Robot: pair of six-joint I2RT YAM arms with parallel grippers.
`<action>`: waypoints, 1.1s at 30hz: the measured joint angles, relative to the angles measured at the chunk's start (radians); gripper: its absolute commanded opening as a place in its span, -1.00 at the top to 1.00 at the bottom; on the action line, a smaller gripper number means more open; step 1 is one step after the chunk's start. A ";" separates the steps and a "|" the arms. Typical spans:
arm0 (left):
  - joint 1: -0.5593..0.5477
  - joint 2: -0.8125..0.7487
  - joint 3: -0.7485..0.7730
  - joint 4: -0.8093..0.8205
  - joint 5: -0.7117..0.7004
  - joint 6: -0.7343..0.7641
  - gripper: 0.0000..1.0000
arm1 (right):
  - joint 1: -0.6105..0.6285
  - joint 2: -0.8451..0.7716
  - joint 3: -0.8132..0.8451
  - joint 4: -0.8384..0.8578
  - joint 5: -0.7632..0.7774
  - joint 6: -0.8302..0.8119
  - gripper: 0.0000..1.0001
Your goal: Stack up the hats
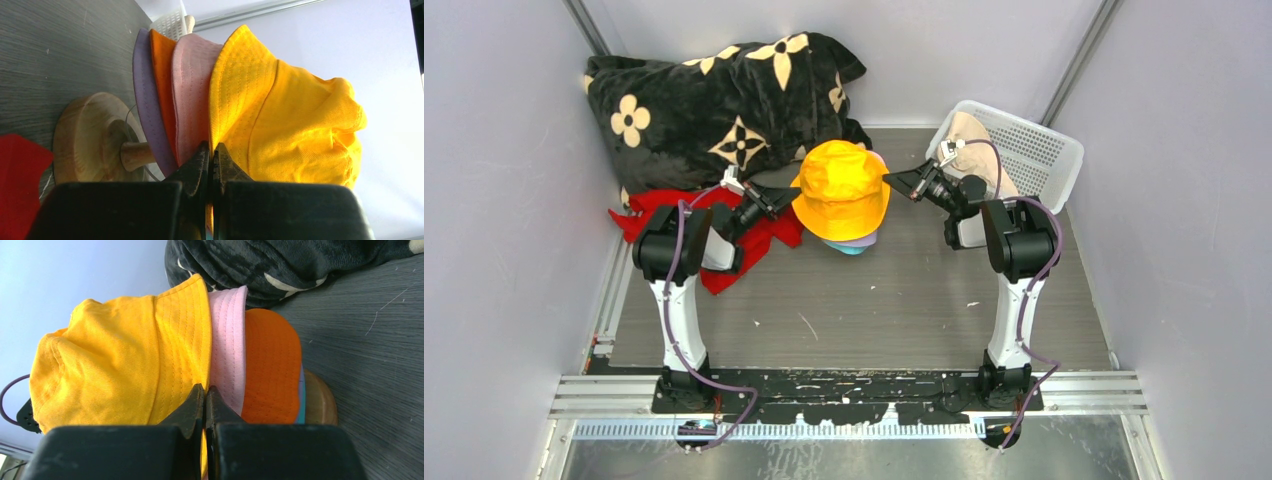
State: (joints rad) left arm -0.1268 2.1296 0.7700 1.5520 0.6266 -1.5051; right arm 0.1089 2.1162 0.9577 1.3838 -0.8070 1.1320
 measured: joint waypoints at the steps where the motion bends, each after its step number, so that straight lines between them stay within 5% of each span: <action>1: 0.000 0.000 0.000 0.000 0.000 0.000 1.00 | 0.000 0.000 0.000 0.000 0.000 0.000 0.94; 7: 0.000 -0.021 -0.006 -0.020 -0.002 0.012 0.82 | 0.000 -0.004 0.000 -0.012 0.000 -0.008 0.63; 12: 0.014 -0.094 -0.068 -0.169 -0.024 0.085 0.63 | -0.043 -0.010 -0.042 -0.125 0.017 -0.058 0.05; 22: 0.063 -0.402 -0.172 -0.716 -0.171 0.343 0.40 | -0.153 -0.198 -0.151 -0.320 0.039 -0.155 -0.06; 28: 0.063 -0.760 -0.139 -1.070 -0.298 0.526 -0.17 | -0.152 -0.497 -0.115 -0.637 0.131 -0.360 -0.26; 33: 0.058 -0.956 -0.040 -1.289 -0.404 0.669 -0.86 | -0.145 -0.607 0.153 -1.062 0.376 -0.610 -0.38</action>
State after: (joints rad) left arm -0.0692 1.1740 0.7296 0.2634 0.2230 -0.8360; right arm -0.0357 1.5097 1.1103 0.3218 -0.4313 0.5224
